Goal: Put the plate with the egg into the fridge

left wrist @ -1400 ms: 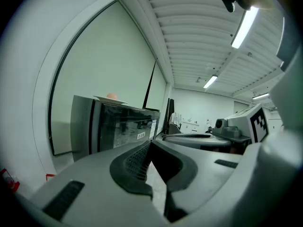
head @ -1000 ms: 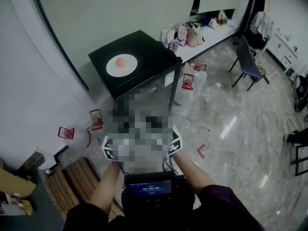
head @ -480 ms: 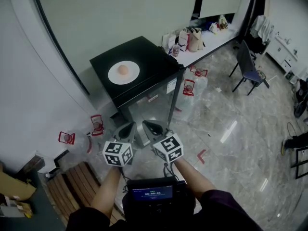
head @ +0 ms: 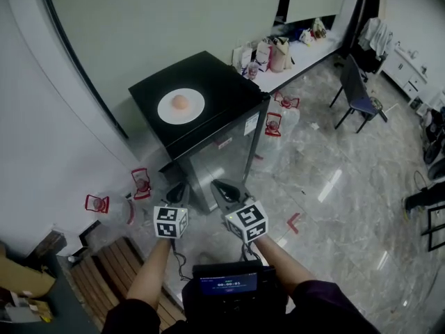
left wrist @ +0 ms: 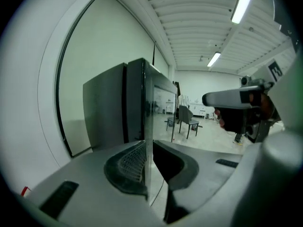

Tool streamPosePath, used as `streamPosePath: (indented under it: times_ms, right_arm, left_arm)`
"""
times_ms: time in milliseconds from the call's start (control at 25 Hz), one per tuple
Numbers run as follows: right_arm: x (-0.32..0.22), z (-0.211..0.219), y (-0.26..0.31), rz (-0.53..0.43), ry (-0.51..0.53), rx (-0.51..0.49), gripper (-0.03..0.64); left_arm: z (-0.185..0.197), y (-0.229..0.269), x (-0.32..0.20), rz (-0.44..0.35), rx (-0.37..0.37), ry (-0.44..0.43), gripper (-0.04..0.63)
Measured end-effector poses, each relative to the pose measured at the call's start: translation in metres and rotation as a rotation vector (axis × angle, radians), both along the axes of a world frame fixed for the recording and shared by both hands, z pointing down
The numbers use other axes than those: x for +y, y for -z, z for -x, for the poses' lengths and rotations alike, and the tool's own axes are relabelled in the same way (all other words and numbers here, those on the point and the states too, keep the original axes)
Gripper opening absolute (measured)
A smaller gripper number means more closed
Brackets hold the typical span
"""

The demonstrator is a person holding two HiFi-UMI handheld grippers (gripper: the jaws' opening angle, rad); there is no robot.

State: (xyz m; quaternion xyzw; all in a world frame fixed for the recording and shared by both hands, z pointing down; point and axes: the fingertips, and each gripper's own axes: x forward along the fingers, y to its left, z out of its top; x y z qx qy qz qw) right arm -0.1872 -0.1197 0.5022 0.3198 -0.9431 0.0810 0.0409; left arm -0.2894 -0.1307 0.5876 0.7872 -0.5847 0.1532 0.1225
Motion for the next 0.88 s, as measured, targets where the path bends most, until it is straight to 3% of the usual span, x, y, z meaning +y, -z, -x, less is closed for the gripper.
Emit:
streamPosePath:
  times_ms: [240,400,640,880]
  right_arm:
    - [0.002,0.005,-0.013,0.038,-0.068,0.022,0.009]
    - [0.003,0.009,-0.02,0.051,-0.13,0.038,0.009]
    - [0.008,0.014,-0.028,0.063,-0.181,0.073,0.014]
    - [0.004,0.01,-0.047,0.074,-0.258,0.094,0.035]
  left_arm:
    - [0.004,-0.051,-0.011,0.105,-0.029,-0.064,0.034]
    - [0.005,-0.071,-0.016,0.131,-0.04,-0.105,0.041]
    - [0.001,-0.068,-0.031,0.093,-0.044,-0.134,0.041]
    - [0.002,-0.067,-0.03,0.04,-0.022,-0.107,0.04]
